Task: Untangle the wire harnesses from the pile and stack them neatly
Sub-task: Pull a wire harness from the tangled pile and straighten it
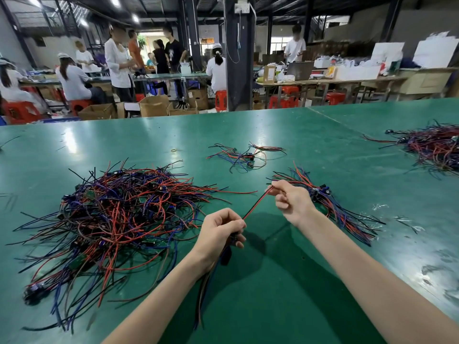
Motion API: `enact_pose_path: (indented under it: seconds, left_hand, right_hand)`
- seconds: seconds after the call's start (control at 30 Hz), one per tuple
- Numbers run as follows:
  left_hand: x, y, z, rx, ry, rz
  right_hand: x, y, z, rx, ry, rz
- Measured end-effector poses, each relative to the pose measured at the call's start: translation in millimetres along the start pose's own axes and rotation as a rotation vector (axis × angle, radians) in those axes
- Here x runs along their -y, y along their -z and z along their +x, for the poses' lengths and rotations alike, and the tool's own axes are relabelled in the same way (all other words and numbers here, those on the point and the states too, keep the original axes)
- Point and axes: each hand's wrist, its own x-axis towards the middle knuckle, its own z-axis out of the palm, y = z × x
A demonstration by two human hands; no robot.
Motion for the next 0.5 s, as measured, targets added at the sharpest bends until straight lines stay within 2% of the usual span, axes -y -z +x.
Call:
enact_pose_path:
  seconds: [0.1, 0.2, 0.37, 0.5]
  left_hand:
    - [-0.5, 1.1, -0.3, 0.001, 0.002, -0.001]
    - [-0.7, 0.5, -0.4, -0.002, 0.018, -0.016]
    - [-0.4, -0.1, 0.3, 0.004, 0.044, -0.005]
    - [0.7, 0.4, 0.6, 0.028, 0.044, 0.013]
  right_hand:
    - [9.3, 0.5, -6.5, 0.110, -0.265, 0.279]
    - [11.3, 0.4, -11.0, 0.154, -0.366, 0.437]
    - [10.2, 0.8, -7.7, 0.142, -0.338, 0.435]
    - [5.3, 3.2, -0.5, 0.069, -0.175, 0.198]
